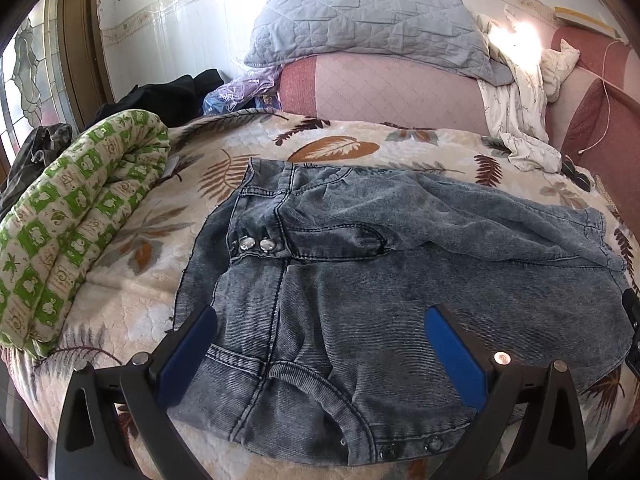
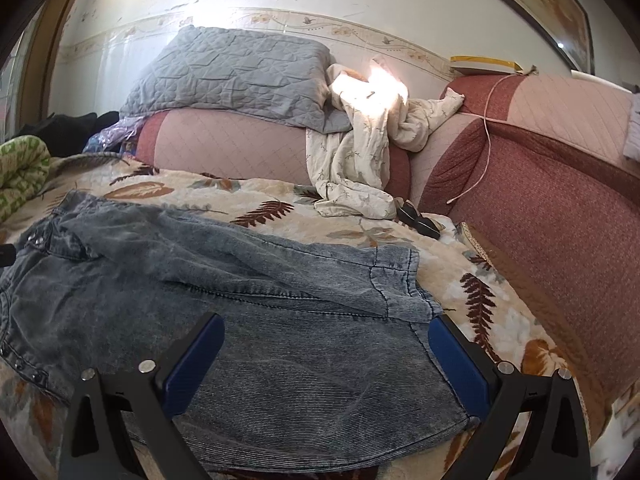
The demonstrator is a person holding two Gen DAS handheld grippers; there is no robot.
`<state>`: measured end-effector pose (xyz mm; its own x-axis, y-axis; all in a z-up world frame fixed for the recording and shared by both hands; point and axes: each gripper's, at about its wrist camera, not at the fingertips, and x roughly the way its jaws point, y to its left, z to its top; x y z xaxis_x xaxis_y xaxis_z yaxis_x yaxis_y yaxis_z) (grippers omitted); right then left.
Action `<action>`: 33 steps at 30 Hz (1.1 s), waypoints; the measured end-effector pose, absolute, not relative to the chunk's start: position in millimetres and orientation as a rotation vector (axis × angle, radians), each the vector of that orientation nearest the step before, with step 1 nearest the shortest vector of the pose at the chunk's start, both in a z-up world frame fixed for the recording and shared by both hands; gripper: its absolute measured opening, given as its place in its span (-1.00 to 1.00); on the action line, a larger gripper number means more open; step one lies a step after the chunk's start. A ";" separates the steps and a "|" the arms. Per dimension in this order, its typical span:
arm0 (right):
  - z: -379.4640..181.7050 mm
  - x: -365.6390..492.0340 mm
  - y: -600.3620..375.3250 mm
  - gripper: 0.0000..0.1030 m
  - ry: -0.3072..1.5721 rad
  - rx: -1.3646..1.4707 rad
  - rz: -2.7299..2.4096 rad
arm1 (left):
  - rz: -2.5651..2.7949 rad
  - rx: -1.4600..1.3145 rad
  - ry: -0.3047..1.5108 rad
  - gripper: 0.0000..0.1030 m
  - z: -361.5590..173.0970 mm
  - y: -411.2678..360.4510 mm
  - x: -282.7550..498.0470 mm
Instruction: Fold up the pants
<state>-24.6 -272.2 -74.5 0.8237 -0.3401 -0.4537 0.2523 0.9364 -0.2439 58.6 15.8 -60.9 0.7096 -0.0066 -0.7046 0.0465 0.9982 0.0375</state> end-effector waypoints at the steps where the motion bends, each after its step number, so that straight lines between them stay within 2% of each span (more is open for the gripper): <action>1: -74.9 -24.2 -270.9 1.00 0.512 -0.183 -0.316 | -0.033 0.052 0.787 1.00 -63.0 16.0 60.1; 7: -66.9 -25.3 -281.1 1.00 0.510 -0.151 -0.312 | -0.051 0.051 0.822 1.00 -69.5 26.1 74.0; 15: -27.0 -1.4 -378.7 1.00 0.443 -0.058 -0.398 | -0.024 0.083 0.797 1.00 -38.9 49.2 130.4; 21: -34.8 69.6 -460.8 1.00 0.598 0.054 -0.352 | -0.021 0.052 0.836 1.00 -38.7 73.4 188.6; 24: -44.1 109.2 -486.2 1.00 0.682 0.152 -0.325 | -0.033 0.068 0.918 0.99 -47.8 80.2 217.7; 29: -76.5 153.5 -501.7 0.99 0.812 0.311 -0.269 | -0.050 0.061 0.986 1.00 -54.0 93.6 252.2; 33: -84.0 161.4 -501.3 0.99 0.835 0.361 -0.331 | 0.005 0.023 1.020 0.99 -59.1 112.8 279.1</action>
